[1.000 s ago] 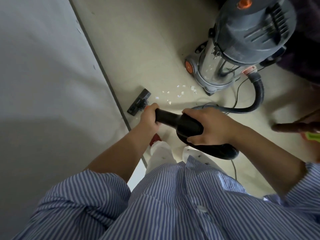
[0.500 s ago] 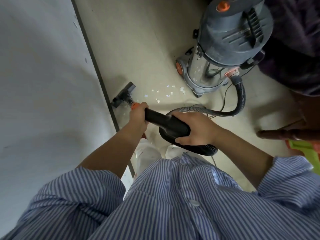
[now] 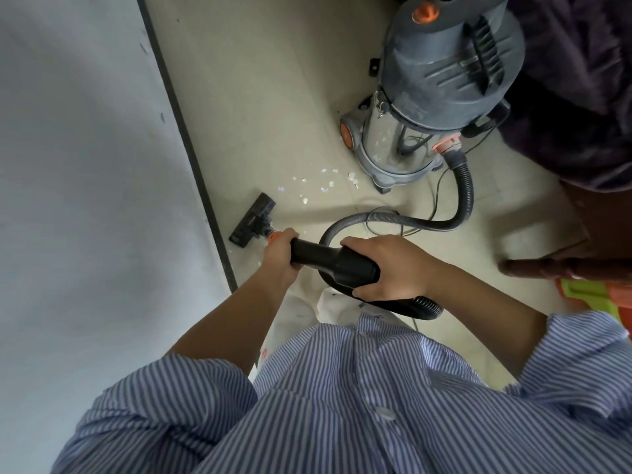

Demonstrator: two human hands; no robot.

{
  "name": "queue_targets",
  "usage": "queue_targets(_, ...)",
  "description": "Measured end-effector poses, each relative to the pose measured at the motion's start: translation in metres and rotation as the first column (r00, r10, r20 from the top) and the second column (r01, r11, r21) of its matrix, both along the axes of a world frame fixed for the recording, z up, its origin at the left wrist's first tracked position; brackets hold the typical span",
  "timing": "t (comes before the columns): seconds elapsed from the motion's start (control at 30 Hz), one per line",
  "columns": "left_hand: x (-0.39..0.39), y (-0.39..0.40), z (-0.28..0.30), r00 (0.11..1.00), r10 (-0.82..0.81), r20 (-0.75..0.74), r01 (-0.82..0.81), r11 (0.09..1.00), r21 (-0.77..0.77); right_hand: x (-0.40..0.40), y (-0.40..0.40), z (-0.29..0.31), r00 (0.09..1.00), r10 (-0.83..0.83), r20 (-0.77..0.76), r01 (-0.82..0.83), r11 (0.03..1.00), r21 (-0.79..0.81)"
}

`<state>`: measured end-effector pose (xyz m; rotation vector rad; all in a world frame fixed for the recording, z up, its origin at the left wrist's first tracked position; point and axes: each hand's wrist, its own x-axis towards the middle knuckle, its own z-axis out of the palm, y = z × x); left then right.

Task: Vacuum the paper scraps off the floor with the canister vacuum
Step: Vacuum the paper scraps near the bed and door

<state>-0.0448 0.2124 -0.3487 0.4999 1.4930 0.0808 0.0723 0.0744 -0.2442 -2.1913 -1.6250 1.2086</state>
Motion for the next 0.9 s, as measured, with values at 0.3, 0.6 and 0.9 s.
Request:
queue_targets(0.3,0.011,-0.019,0.001,0.998,-0.024,0.059,0.026,0.999,-0.045,0.005,-0.023,0.001,0.999,-0.047,0.008,0.047,0.999,-0.003)
queue_targets(0.6,0.023,-0.033,0.004,0.997,-0.02,0.08,0.029,0.993,-0.113,0.012,-0.036,0.01,0.997,-0.05,0.054,0.05,0.999,0.007)
queue_targets(0.9,0.021,-0.007,0.025,0.998,-0.032,0.058,0.031,0.999,0.016,0.008,-0.018,0.026,0.997,-0.076,0.032,0.072,0.991,0.114)
